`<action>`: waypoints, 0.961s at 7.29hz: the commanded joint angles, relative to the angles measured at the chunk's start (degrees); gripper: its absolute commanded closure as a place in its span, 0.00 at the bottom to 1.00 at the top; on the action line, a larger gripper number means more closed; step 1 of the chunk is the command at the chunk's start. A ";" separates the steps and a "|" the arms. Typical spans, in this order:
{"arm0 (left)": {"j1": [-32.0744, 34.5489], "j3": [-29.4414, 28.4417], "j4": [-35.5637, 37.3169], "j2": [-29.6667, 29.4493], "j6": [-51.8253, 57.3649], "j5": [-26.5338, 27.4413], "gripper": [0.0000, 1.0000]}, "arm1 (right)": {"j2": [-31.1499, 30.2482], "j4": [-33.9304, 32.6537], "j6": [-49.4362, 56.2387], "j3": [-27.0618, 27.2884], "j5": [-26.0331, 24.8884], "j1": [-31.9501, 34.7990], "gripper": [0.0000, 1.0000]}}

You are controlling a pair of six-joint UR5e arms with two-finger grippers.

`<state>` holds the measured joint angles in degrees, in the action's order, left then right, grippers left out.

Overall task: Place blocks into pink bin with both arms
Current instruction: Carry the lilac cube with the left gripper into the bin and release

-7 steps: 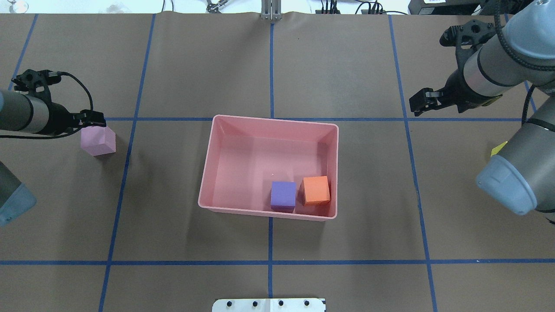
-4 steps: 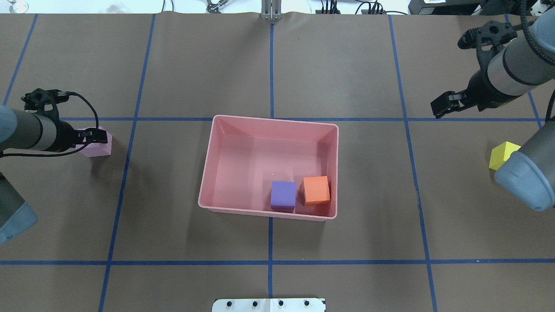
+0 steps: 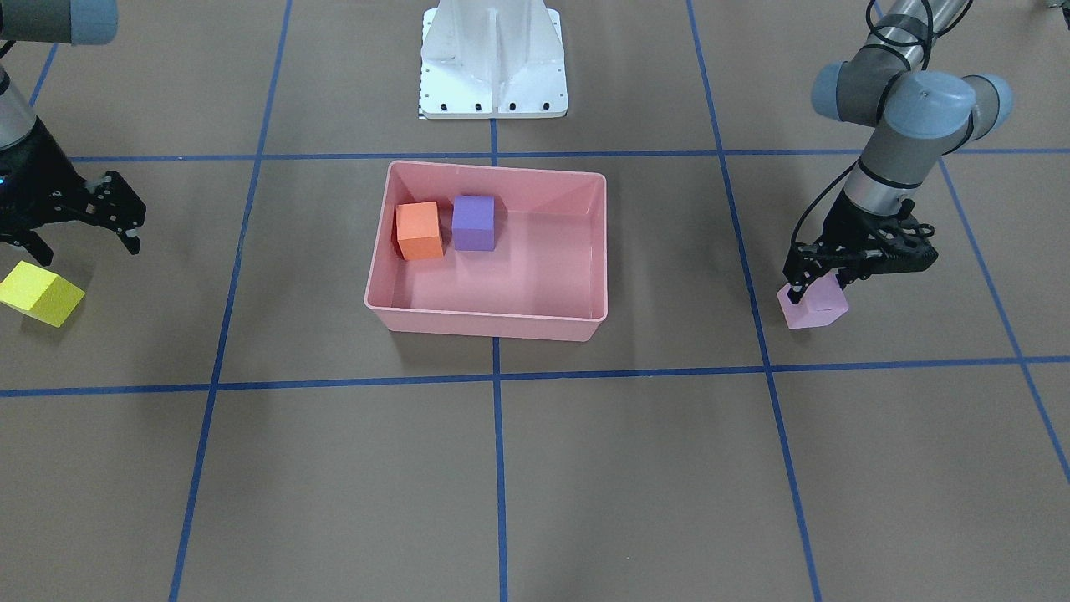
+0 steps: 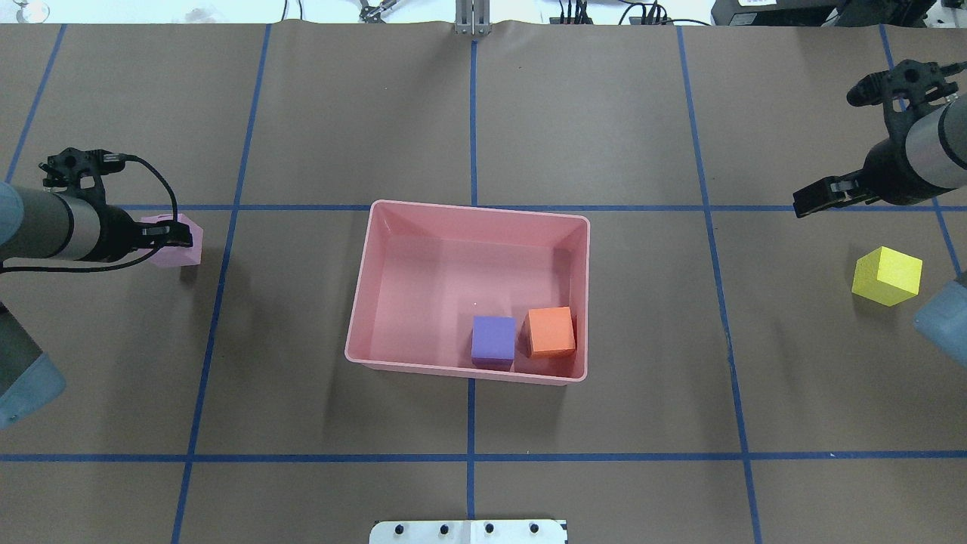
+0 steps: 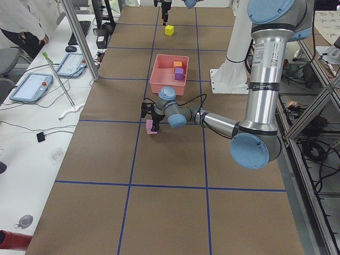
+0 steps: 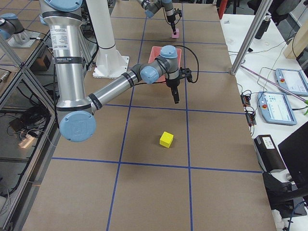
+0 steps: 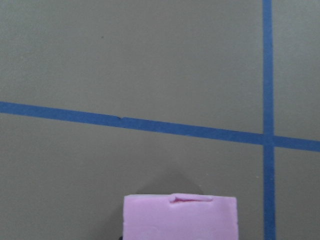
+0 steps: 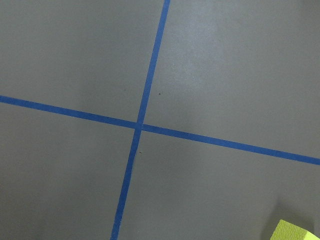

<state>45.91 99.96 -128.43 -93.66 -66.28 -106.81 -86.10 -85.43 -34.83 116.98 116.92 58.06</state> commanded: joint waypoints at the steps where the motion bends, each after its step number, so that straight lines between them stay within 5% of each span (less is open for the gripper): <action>1: -0.29 12.04 6.83 -0.81 -3.65 -1.90 1.00 | -3.96 0.62 6.51 -0.96 2.51 3.62 0.00; 5: -13.27 12.63 13.34 -20.20 -18.61 2.54 1.00 | -5.65 1.84 10.05 -1.58 5.77 6.10 0.00; 6: -16.78 12.46 15.99 -23.55 -18.79 4.49 0.43 | -8.35 8.20 9.96 -2.97 6.12 6.36 0.00; 7: -17.07 12.98 16.45 -23.67 -18.36 4.51 0.00 | -9.68 13.75 10.66 -5.86 7.95 6.97 0.00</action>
<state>30.57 112.60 -113.64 -115.50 -84.68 -103.29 -93.87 -78.02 -24.72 113.79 123.29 64.46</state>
